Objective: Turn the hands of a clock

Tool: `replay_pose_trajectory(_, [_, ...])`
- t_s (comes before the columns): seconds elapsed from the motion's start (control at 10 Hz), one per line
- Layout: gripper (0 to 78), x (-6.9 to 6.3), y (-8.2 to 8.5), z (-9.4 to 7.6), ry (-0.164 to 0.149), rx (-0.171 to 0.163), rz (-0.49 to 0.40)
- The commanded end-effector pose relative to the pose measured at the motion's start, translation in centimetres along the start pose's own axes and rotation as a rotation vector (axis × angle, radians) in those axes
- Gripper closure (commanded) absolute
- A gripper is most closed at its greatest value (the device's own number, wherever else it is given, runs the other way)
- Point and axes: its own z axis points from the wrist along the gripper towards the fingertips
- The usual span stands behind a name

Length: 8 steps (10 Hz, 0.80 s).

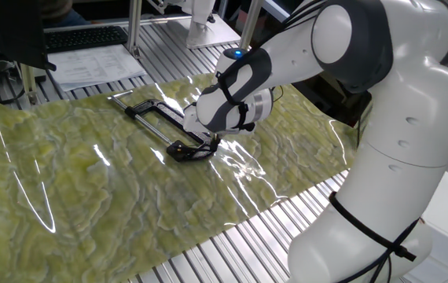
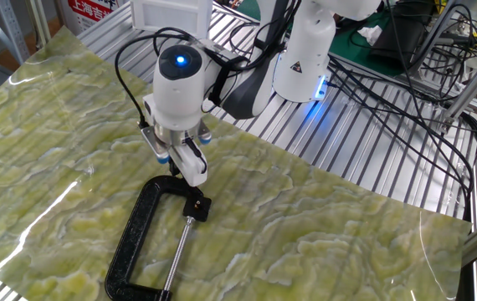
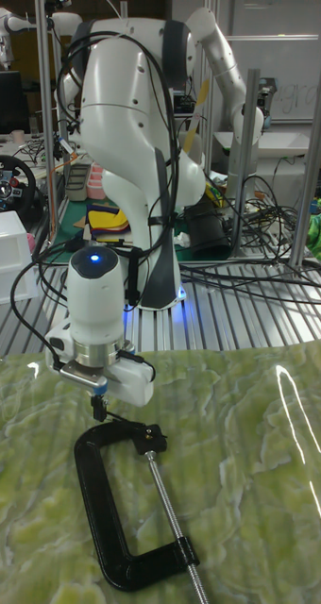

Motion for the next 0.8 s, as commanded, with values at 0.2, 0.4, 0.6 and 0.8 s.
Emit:
replay_pose_trajectory(0.2, [77.6, 1.7, 0.0, -0.8, 0.004, 0.001, 0.041])
replay_pose_trajectory(0.4, [77.6, 2.3, 0.2, -1.3, 0.011, 0.0, 0.057])
replay_pose_trajectory(0.6, [77.6, 2.7, 0.3, -1.2, 0.01, -0.004, 0.065])
replay_pose_trajectory(0.8, [77.6, 2.8, 0.2, -0.9, 0.008, -0.003, 0.06])
